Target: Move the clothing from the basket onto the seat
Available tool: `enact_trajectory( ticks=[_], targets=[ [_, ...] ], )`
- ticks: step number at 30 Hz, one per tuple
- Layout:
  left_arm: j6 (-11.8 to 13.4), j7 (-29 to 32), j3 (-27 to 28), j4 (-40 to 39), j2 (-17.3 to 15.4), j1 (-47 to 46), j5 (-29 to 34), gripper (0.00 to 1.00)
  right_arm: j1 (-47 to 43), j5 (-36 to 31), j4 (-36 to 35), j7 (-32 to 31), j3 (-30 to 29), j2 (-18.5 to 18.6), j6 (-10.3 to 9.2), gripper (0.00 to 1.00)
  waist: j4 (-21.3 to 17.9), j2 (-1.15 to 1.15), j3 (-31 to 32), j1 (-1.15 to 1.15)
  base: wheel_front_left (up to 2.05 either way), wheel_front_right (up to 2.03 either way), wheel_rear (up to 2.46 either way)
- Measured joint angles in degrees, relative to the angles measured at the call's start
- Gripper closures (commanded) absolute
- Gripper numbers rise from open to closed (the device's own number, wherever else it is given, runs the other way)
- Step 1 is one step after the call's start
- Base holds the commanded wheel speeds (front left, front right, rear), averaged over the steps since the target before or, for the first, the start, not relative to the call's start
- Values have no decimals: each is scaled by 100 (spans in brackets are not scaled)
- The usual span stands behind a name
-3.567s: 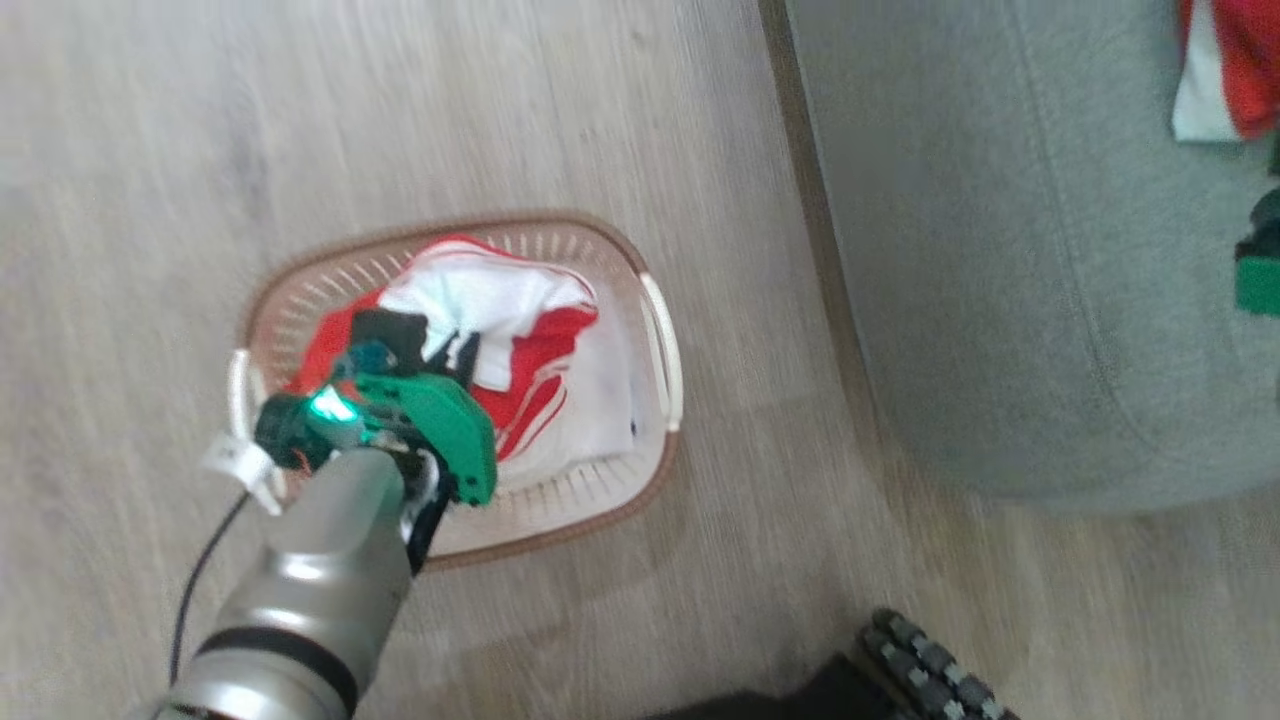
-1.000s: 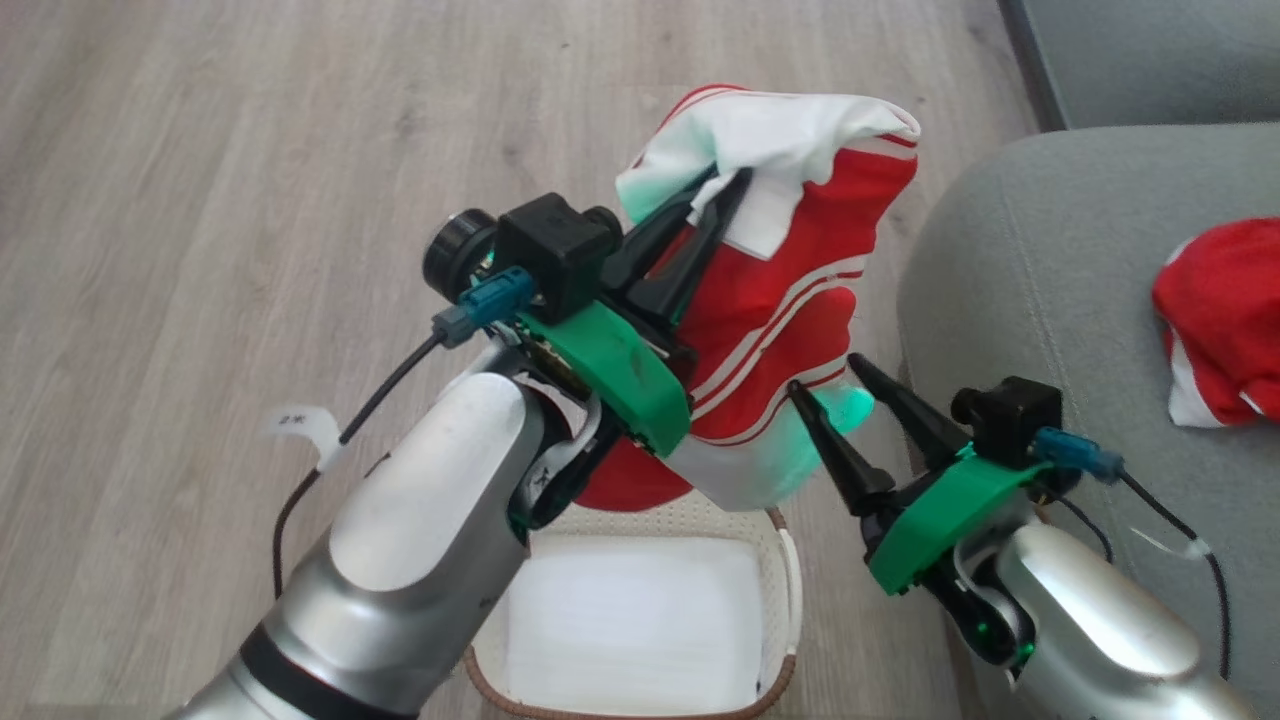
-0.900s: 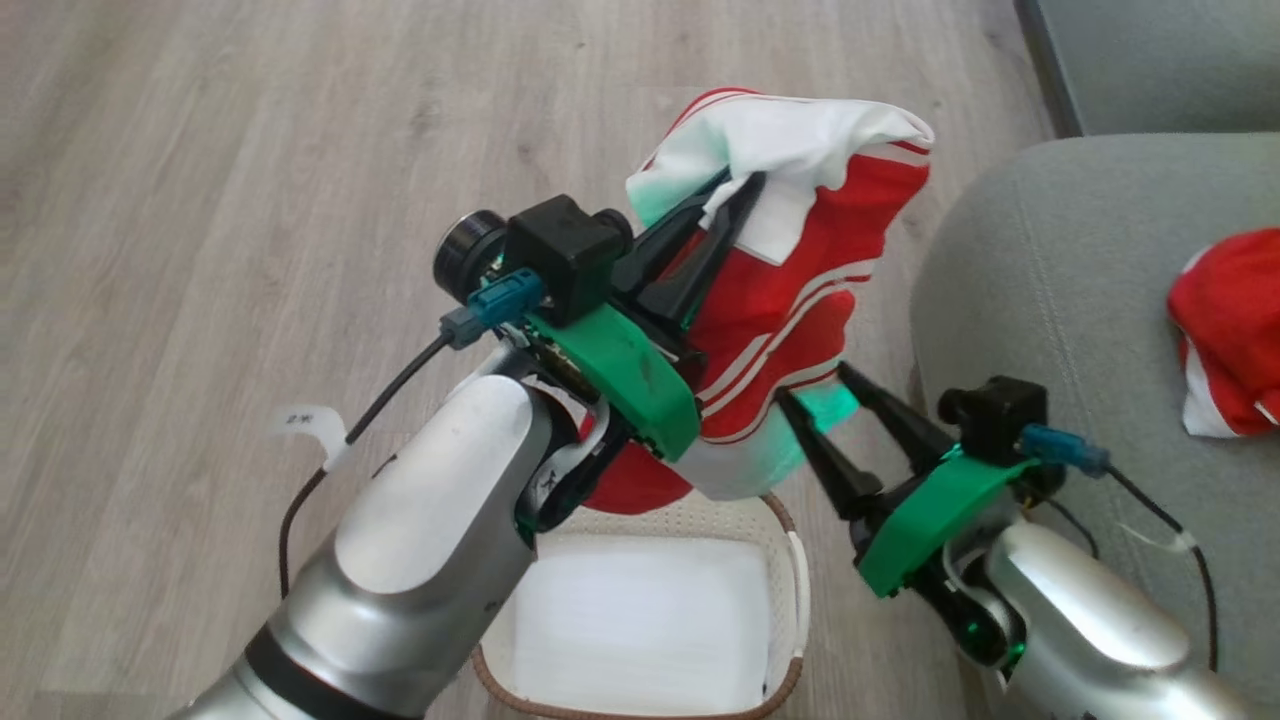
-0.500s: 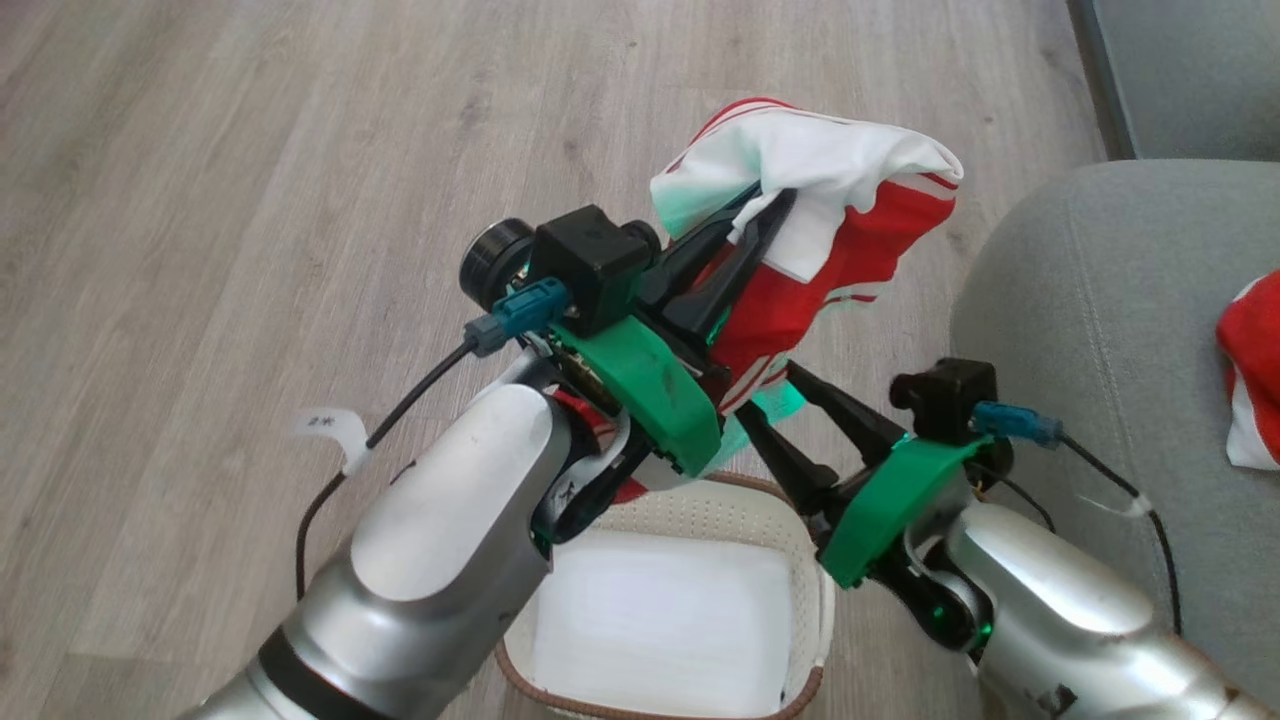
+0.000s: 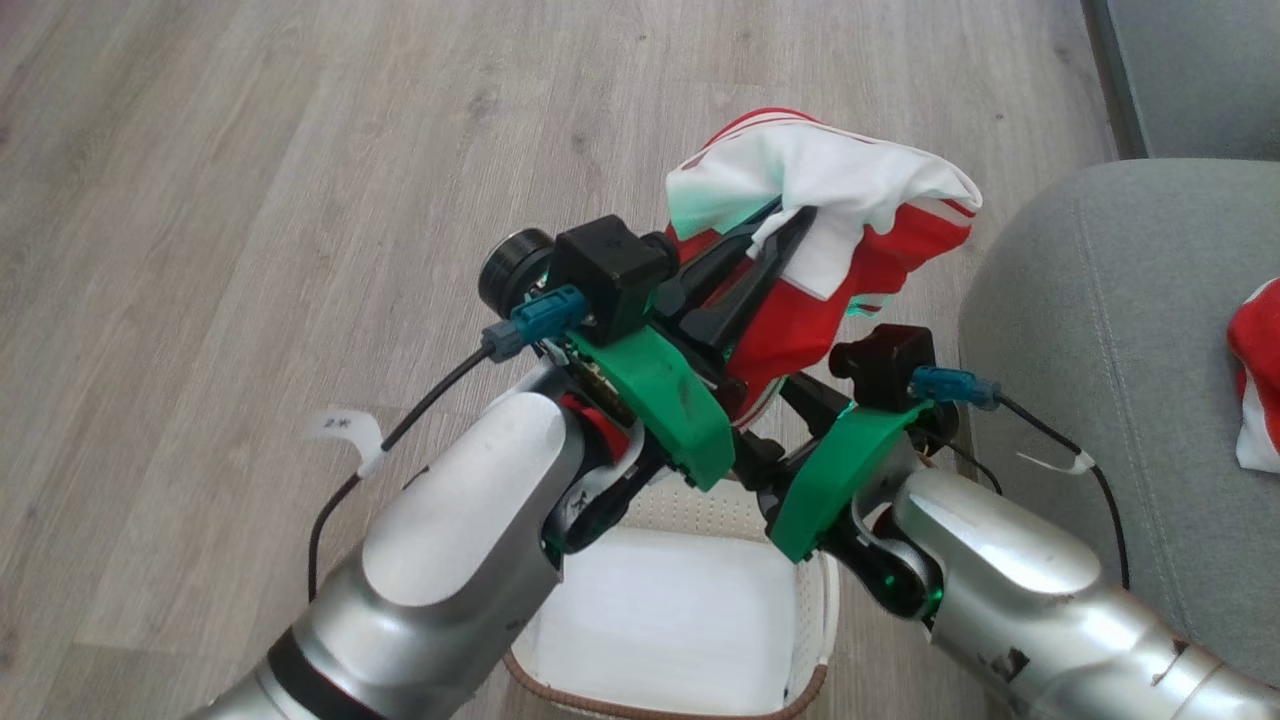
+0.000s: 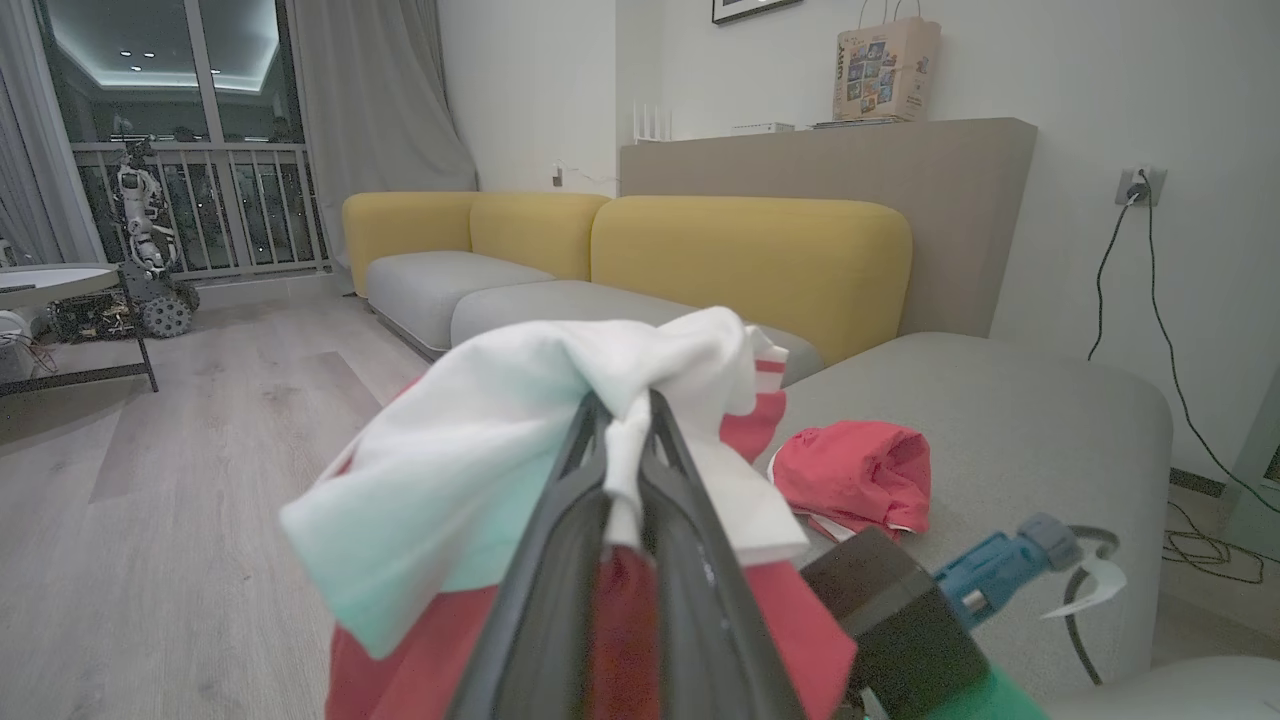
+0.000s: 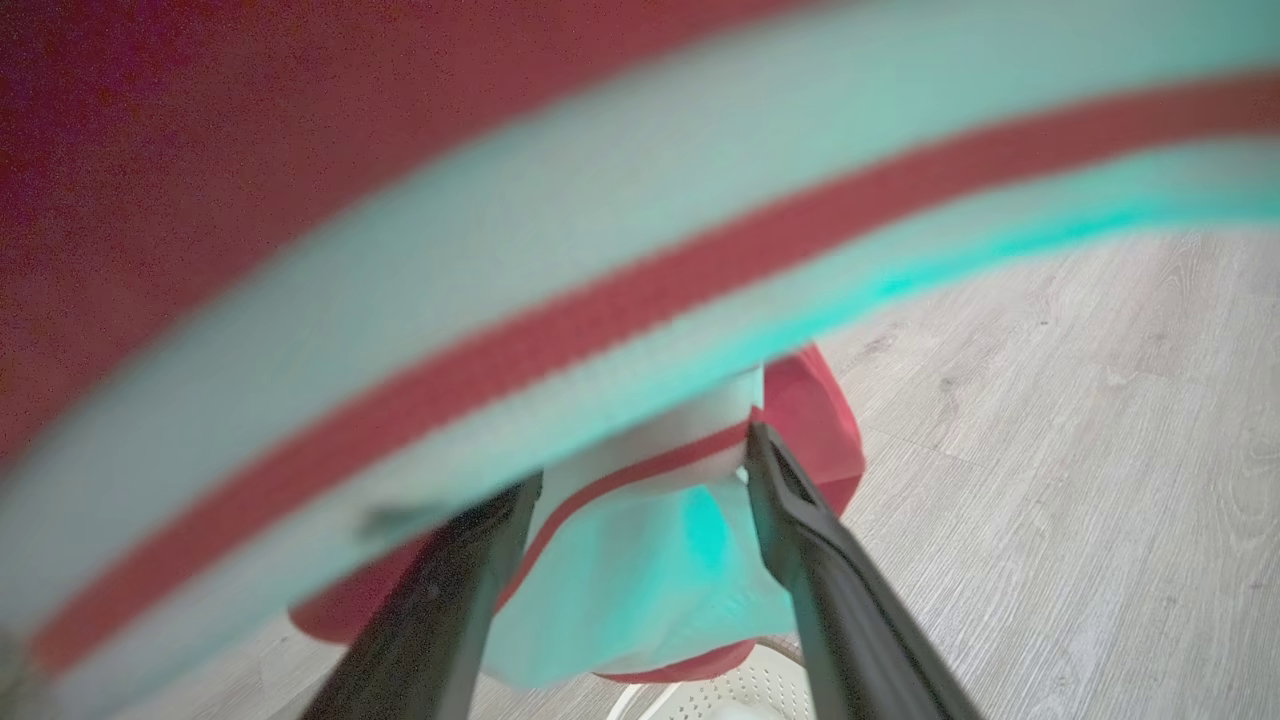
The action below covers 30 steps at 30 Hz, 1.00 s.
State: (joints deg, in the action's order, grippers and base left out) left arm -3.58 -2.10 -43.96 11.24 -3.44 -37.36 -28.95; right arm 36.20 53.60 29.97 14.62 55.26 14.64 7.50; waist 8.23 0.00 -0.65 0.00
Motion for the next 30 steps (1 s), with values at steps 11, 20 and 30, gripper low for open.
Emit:
enact_trajectory(
  ticks=[11,20,30],
  targets=[
    [16,-52,0,30,-16,1,-56,100,7,86,-19,0,187,53,0,100,-96,0,-25,0,0,0,0],
    [143,-111,83,201,-153,24,-112,100,-102,-123,-423,0,-270,390,0,100,-227,0,-11,0,0,0,0],
    [281,-232,186,264,-342,360,-175,100,-847,-687,-1169,0,-1349,782,0,100,-416,0,21,0,0,0,0]
  ],
)
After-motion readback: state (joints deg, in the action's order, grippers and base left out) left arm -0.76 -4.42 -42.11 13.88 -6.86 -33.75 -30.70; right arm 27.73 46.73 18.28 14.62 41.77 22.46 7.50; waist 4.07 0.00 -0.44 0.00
